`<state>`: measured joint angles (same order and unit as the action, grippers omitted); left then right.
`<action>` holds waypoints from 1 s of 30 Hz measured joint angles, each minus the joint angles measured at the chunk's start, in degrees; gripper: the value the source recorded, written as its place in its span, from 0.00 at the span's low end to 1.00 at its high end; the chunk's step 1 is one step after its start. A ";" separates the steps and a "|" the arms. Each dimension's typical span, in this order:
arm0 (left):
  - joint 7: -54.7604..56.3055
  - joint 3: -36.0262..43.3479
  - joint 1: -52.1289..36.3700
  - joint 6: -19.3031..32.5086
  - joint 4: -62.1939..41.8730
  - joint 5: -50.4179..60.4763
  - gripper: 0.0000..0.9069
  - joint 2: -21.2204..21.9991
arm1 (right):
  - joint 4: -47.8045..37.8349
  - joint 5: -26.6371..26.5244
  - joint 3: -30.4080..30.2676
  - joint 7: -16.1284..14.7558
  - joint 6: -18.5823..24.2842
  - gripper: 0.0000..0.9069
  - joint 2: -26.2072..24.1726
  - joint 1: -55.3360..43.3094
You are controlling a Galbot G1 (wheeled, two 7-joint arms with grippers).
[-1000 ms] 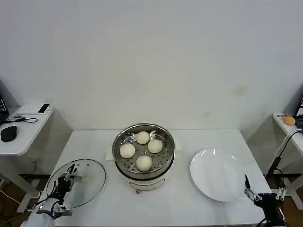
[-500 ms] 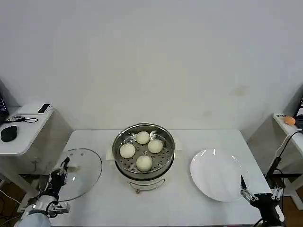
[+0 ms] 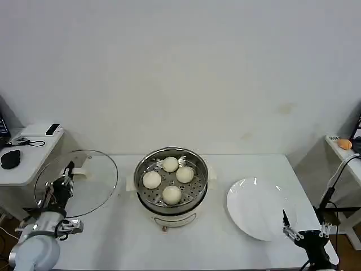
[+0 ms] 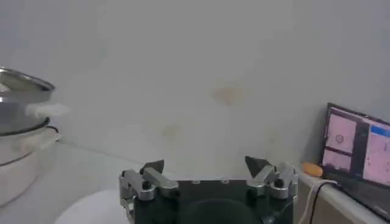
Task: Take steamed baozi put them in steamer then cover it.
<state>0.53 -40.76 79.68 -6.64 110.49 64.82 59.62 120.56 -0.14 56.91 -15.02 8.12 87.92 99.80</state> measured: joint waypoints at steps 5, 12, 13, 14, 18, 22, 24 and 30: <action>-3.33 2.63 -1.97 -3.12 3.93 0.24 0.00 0.18 | 0.06 0.88 -0.03 -0.04 0.57 1.00 0.04 0.39; -7.37 8.85 -5.95 -6.75 6.77 1.53 0.00 1.48 | 0.07 1.78 -0.26 0.04 1.19 1.00 0.20 0.82; -7.88 9.82 -6.50 -7.20 6.93 1.77 0.00 1.72 | 0.07 1.90 -0.32 0.05 1.22 1.00 0.21 0.84; -8.39 10.79 -7.01 -7.62 7.13 2.00 0.00 1.96 | 0.06 2.03 -0.42 0.08 1.25 1.00 0.21 0.89; -10.34 14.97 -9.21 -9.30 8.23 3.40 0.00 3.17 | 0.01 2.52 -0.74 0.15 1.42 1.00 0.41 0.93; -12.35 18.91 -10.69 -10.27 8.83 5.49 0.00 5.03 | -0.17 3.04 -1.33 0.22 1.48 1.00 0.66 0.86; -13.28 20.80 -11.15 -10.74 8.83 6.80 0.00 6.41 | -0.34 3.31 -1.71 0.25 1.48 1.00 0.76 0.64; -15.40 25.18 -11.95 -12.13 8.26 11.02 0.00 11.01 | -0.89 4.24 -2.77 0.25 1.46 1.00 1.08 0.18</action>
<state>-14.87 -15.58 67.73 -18.77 118.75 75.83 70.62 119.67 4.09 54.14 -14.77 9.58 89.00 99.98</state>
